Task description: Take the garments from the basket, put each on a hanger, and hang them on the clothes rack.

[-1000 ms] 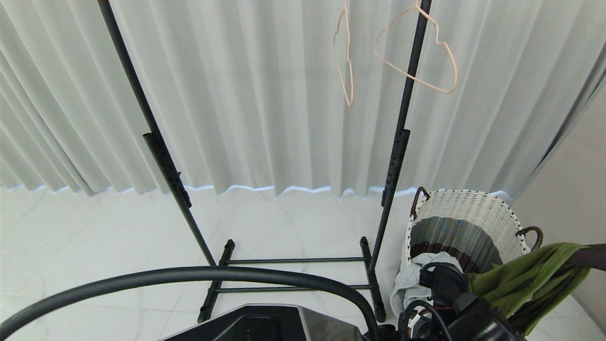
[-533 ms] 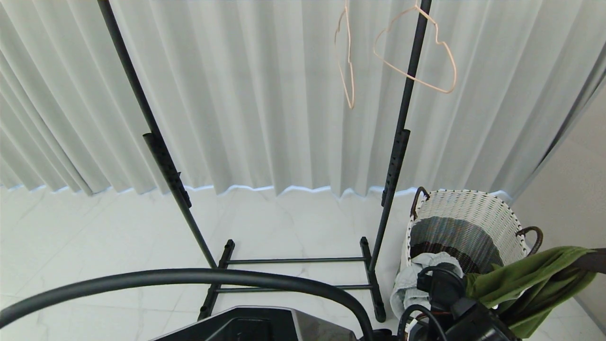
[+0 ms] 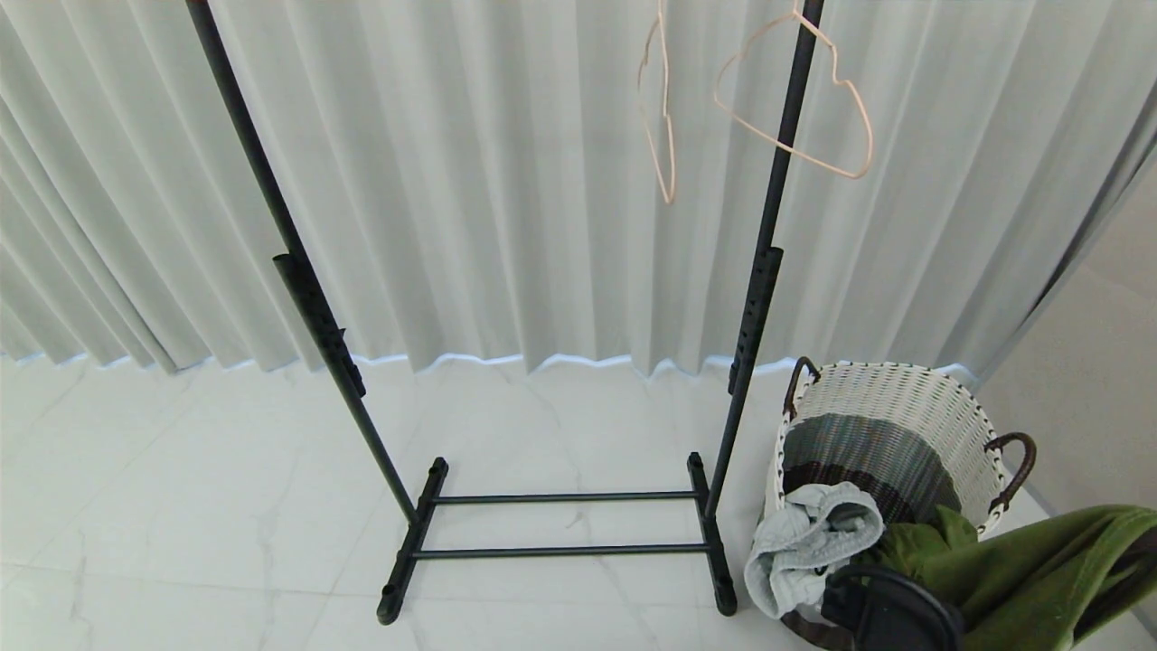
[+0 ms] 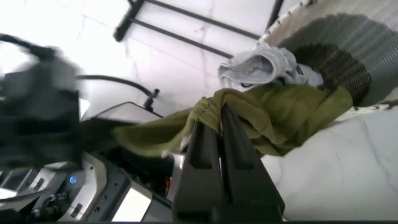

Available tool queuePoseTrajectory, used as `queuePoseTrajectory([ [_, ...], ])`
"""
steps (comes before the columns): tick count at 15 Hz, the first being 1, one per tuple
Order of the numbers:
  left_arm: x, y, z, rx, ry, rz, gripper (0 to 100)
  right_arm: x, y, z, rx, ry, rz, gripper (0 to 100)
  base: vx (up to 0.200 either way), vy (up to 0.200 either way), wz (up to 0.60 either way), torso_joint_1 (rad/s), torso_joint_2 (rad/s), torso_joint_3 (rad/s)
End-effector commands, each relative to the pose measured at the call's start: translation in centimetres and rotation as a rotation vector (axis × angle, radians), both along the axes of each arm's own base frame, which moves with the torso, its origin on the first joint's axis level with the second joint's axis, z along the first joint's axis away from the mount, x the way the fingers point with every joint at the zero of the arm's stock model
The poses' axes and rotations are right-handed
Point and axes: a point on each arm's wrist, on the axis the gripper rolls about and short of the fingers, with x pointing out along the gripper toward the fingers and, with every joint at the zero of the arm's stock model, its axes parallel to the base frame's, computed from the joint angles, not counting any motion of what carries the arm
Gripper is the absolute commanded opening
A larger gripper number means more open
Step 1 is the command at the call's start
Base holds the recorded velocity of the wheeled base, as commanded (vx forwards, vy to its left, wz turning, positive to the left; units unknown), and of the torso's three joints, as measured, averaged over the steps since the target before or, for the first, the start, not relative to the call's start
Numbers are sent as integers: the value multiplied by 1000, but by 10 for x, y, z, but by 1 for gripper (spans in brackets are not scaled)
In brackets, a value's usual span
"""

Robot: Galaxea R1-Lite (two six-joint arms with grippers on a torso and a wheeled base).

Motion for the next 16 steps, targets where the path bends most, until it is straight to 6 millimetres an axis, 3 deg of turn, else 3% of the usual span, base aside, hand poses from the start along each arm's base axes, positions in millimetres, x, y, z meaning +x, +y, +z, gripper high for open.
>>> queuePoseTrajectory([
  [1, -35, 28, 46, -93, -17, -83, 0, -14, -3, 3, 25, -53, 28, 0, 0, 0, 0, 0, 0, 0],
  [9, -74, 80, 98, -216, -40, -203, 0, -31, -2, 20, 83, -172, 175, 0, 0, 0, 0, 0, 0, 0],
  [13, -82, 119, 97, -183, -38, -230, 0, -22, 7, 24, 100, -193, 265, 0, 0, 0, 0, 0, 0, 0],
  [15, -76, 127, 90, -158, -41, -201, 0, -14, 11, 24, 97, -191, 262, 0, 0, 0, 0, 0, 0, 0],
  [16, -59, 131, 77, -106, -46, -123, 0, -4, 16, 24, 94, -188, 258, 0, 0, 0, 0, 0, 0, 0],
])
